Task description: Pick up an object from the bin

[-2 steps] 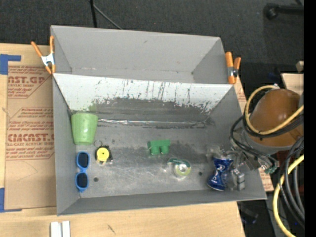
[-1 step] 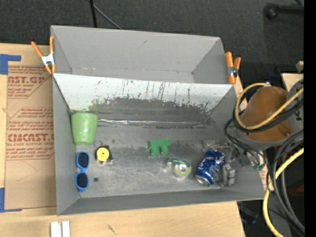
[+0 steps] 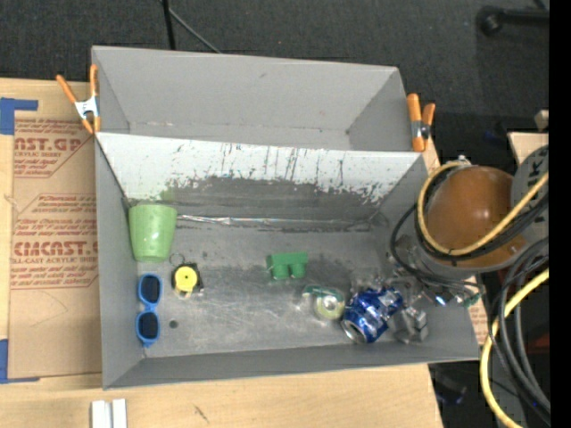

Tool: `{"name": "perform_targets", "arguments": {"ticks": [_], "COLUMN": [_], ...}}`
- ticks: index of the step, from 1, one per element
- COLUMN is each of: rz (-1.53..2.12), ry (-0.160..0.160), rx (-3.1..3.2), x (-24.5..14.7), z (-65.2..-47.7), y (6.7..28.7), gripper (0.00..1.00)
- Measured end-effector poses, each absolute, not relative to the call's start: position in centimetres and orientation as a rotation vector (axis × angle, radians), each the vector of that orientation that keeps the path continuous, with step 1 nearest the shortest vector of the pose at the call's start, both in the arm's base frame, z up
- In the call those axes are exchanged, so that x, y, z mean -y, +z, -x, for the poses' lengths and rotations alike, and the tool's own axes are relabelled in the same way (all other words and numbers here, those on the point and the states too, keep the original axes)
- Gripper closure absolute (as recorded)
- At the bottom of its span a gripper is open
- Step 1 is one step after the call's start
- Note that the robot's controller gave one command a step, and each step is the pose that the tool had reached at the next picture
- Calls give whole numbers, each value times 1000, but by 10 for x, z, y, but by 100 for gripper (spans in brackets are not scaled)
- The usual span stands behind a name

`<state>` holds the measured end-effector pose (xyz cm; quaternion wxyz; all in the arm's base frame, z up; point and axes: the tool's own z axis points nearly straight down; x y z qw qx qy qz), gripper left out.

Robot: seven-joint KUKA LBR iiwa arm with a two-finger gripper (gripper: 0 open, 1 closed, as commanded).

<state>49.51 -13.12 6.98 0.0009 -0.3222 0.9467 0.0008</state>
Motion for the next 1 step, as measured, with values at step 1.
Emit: {"name": "perform_targets", "arguments": {"ticks": [1], "rz": [1009], "ry": [1], "rx": [-2973], "x": [132], "z": [-495], "y": [70], "gripper": [100]}}
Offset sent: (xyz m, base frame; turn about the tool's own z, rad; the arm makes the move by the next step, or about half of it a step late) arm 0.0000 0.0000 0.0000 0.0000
